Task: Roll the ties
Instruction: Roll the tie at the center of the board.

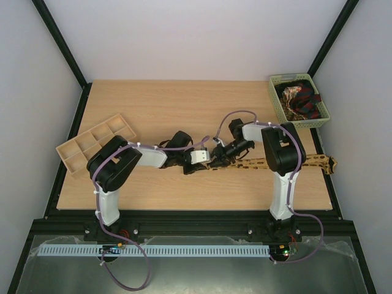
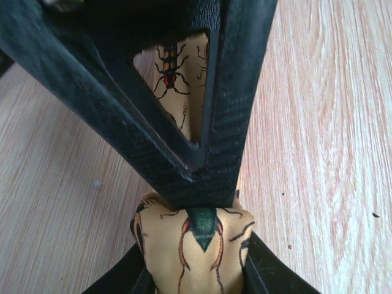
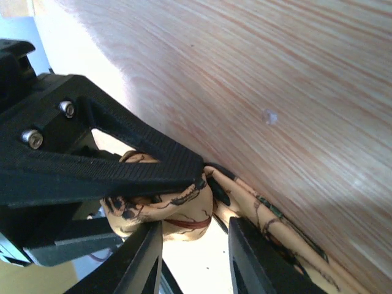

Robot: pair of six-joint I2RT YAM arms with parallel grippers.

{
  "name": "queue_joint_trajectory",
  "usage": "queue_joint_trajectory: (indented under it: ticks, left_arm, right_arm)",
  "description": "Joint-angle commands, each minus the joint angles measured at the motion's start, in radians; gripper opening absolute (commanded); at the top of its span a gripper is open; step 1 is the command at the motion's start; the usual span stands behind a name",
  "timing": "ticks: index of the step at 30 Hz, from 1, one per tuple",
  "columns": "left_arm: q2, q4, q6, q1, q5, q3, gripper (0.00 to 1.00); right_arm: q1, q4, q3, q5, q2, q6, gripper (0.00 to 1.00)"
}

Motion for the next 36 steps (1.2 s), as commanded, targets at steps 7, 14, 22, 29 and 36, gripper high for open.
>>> queue_joint_trajectory:
  ticks: [7, 14, 22, 29, 36]
  left_arm:
    - [0.016, -0.269, -0.004, -0.031, -0.14, 0.054, 0.19]
    - [0.029, -0.291, -0.009, -0.037, -0.149, 0.073, 0.19]
    - [0.039, -0.304, -0.005, -0.037, -0.144, 0.085, 0.19]
    - [0.042, -0.303, -0.017, -0.029, -0.143, 0.093, 0.26]
    - [-0.057, -0.233, -0.053, 0.048, -0.039, 0.09, 0.95]
  right_arm:
    - [-0.03, -0.134, -0.015, 0.037, -0.113, -0.057, 0.4]
    - [-0.002, -0.022, -0.002, -0.061, -0.052, 0.085, 0.39]
    - [0.044, 0.008, 0.03, 0.006, -0.008, 0.1, 0.28]
    - [0.035, -0.028, 0.026, 0.093, 0.003, 0.043, 0.01]
    - [-0.007, -0.03, -0.001, 0.108, 0.034, -0.011, 0.01]
